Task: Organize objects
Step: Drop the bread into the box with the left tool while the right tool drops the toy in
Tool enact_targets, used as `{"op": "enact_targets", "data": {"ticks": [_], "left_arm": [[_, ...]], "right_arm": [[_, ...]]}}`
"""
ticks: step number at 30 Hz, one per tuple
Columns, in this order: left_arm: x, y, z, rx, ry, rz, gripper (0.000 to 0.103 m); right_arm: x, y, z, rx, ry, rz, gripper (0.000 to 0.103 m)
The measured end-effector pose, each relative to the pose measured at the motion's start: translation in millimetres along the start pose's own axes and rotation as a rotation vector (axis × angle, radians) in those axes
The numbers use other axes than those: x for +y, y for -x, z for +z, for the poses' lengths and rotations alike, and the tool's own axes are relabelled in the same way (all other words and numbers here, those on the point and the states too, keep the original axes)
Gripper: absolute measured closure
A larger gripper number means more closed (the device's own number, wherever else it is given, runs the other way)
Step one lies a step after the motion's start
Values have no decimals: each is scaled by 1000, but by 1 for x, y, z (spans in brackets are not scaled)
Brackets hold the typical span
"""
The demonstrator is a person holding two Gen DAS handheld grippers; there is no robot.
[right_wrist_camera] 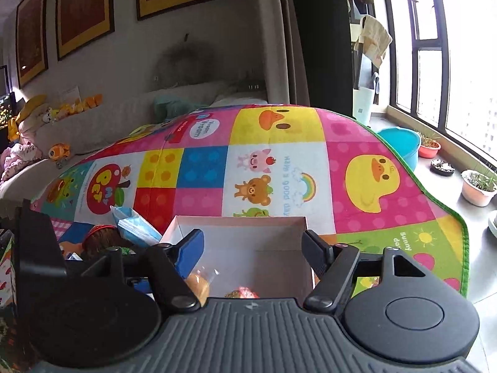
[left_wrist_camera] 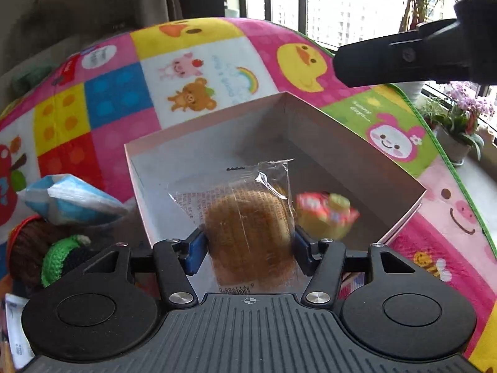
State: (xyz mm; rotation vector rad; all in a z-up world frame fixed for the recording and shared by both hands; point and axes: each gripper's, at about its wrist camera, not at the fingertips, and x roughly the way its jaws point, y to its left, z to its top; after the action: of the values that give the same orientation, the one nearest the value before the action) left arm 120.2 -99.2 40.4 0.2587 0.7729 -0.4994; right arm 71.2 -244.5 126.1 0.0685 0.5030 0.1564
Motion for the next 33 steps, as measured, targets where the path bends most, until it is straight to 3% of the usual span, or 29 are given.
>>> {"op": "enact_targets", "data": {"ticks": [6,11,14,17,20,23,28,30,32,33], "left_arm": [[29,18,9,18,215,-86,41],[40,30,18,83,242,-114,41],[43,43,16,2,261,-141,41],[28,44,12,-54,133,-73,41],[5,26,4,-11,-8,-24,40],[-4,8,-2,-48,2,46,39],[-5,-8,4,-10,19,51,38],[1,-3,4,-48,73,-26,42],[19,5,2,-77,210,-142,42],[27,12,1,-103,257,-156,42]], "right_arm": [[-17,9,-13,9,-30,-55,23],[-22,10,-29,39,-39,-64,21],[-17,11,-37,44,-26,-57,20],[-13,15,-44,40,-4,-53,18],[-11,18,-52,46,5,-56,18],[-11,23,-58,41,11,-65,18],[-17,32,-66,44,7,-74,16],[-20,35,-69,44,3,-84,15],[-25,37,-71,45,-17,-86,15],[-27,38,-72,46,-29,-84,15]]}}
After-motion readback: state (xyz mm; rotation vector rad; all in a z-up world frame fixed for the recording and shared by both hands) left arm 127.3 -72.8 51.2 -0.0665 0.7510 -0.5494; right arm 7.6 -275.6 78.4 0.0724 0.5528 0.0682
